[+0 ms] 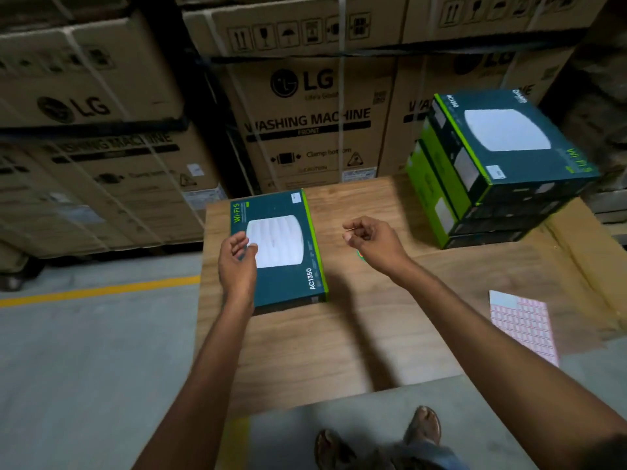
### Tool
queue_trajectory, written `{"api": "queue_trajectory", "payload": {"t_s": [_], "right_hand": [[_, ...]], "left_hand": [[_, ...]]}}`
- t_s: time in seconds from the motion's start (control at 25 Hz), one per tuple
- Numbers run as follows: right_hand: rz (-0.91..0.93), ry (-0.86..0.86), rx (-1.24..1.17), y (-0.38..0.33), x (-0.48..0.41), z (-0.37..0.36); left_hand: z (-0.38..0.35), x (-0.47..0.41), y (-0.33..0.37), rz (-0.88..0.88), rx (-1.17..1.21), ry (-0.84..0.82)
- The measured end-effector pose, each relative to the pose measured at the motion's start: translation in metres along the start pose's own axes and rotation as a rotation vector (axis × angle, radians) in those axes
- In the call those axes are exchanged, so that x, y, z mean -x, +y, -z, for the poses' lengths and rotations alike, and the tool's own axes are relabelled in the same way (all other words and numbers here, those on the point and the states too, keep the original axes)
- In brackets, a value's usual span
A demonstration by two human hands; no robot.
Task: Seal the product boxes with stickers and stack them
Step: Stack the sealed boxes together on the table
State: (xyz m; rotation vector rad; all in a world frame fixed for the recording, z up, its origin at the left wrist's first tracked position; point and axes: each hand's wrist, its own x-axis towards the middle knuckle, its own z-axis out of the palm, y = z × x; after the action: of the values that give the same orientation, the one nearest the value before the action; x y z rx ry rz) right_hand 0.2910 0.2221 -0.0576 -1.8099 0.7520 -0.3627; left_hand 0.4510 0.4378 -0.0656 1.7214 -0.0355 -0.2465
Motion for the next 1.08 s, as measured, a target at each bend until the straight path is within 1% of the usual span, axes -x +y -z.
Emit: {"api": "queue_trajectory", "payload": {"t_s": [0.16,0.24,0.32,0.44,0.56,0.68,0.8,0.84,0.92,1.0,1.08], "right_hand": [[-0.158,-0.091,0.099,0.025,-0.009,-0.051],[-0.245,-0.152,0.165,0.035,-0.008,-0.07],[-0.314,-0.213,0.17,0.047,-0.007,-0.088],[-0.335,-0.249,0.136,0.059,-0.005,-0.106],[-0.357,-0.241,0.077,0.055,-0.002,-0.112],[-0.308,-0.196,0.008,0.044,-0.001,-0.103],[-0.237,-0.171,-0.057,0.01,0.008,-0.081],[-0.21,-0.181,-0.04,0.0,0.009,-0.073],[-0.1,-0.184,0.06,-0.021,0.015,-0.059],[0.029,-0.171,0.166,-0.039,0.018,-0.045],[0.096,-0.146,0.213,-0.057,0.018,-0.03]], "left_hand": [[0.041,-0.019,-0.054,0.222,-0.111,0.017],[0.052,-0.017,-0.076,0.308,-0.177,0.002],[0.058,-0.016,-0.094,0.383,-0.223,-0.019],[0.064,-0.018,-0.111,0.413,-0.292,-0.11],[0.067,-0.013,-0.112,0.392,-0.268,-0.146],[0.067,-0.005,-0.097,0.315,-0.206,-0.105],[0.068,-0.002,-0.06,0.242,-0.139,-0.065],[0.068,-0.004,-0.046,0.232,-0.109,-0.056],[0.066,-0.006,-0.013,0.206,-0.082,-0.065],[0.065,-0.005,0.019,0.169,-0.106,-0.073],[0.067,0.0,0.049,0.128,-0.154,-0.066]]}}
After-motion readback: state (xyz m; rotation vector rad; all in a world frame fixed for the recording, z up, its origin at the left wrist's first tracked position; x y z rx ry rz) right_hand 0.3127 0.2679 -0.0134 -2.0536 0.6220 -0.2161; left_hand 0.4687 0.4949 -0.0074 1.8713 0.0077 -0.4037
